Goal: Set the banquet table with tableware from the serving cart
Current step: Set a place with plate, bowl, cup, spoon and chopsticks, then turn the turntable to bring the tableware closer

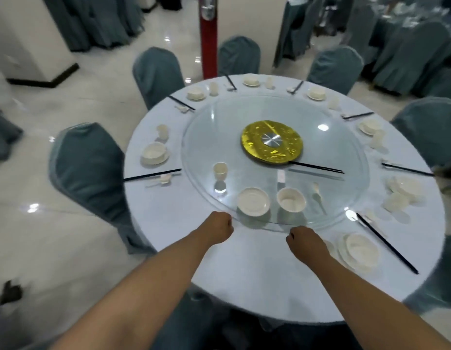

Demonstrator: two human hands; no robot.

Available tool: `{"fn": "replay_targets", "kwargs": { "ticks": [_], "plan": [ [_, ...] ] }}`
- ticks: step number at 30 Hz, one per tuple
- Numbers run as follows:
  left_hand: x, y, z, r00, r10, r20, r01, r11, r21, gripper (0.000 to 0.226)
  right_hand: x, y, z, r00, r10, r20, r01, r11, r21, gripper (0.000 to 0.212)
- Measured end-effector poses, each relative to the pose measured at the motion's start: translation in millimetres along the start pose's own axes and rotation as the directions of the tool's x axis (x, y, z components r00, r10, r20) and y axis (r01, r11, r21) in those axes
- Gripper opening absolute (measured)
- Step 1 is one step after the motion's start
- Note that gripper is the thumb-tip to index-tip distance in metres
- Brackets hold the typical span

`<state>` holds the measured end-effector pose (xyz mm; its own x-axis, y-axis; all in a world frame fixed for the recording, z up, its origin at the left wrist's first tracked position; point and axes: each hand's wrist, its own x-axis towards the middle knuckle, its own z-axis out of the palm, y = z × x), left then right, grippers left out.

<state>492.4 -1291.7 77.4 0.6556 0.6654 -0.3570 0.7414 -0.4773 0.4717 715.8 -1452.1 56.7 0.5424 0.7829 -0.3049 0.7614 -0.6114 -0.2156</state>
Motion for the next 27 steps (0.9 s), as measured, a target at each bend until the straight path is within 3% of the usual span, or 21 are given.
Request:
{"fn": "replay_targets", "kwargs": {
  "ticks": [2,8,14,22,27],
  "plan": [
    [-27.6,-27.7,-7.1,0.996,-0.09,0.01,0.09,0.996,-0.026,0.02,-8.8,-26.3,8.4,0.998,-0.069,0.013,0.07,0.997,-0.034,0.03],
    [-119.6,-97.7,-10.6,0.945,-0.324,-0.046,0.323,0.946,-0.02,0.03,-39.2,-92.4,45.4,0.962,-0.257,0.087,0.263,0.962,-0.067,0.03],
    [-207.6,-148.4,5.8,0.913,-0.408,-0.026,0.409,0.911,0.049,0.024,-81.2,-137.5,83.9,0.928,-0.334,0.165,0.338,0.941,0.002,0.031],
    [-257.9,-175.0,2.9,0.918,-0.397,-0.017,0.398,0.916,0.058,0.029,-123.5,-172.1,99.3,0.943,-0.304,0.137,0.307,0.952,0.004,0.028],
    [-257.2,-203.7,-3.3,0.951,-0.31,0.022,0.306,0.947,0.097,0.029,-145.8,-198.2,117.8,0.954,-0.267,0.134,0.27,0.963,-0.008,0.027]
  ]
}}
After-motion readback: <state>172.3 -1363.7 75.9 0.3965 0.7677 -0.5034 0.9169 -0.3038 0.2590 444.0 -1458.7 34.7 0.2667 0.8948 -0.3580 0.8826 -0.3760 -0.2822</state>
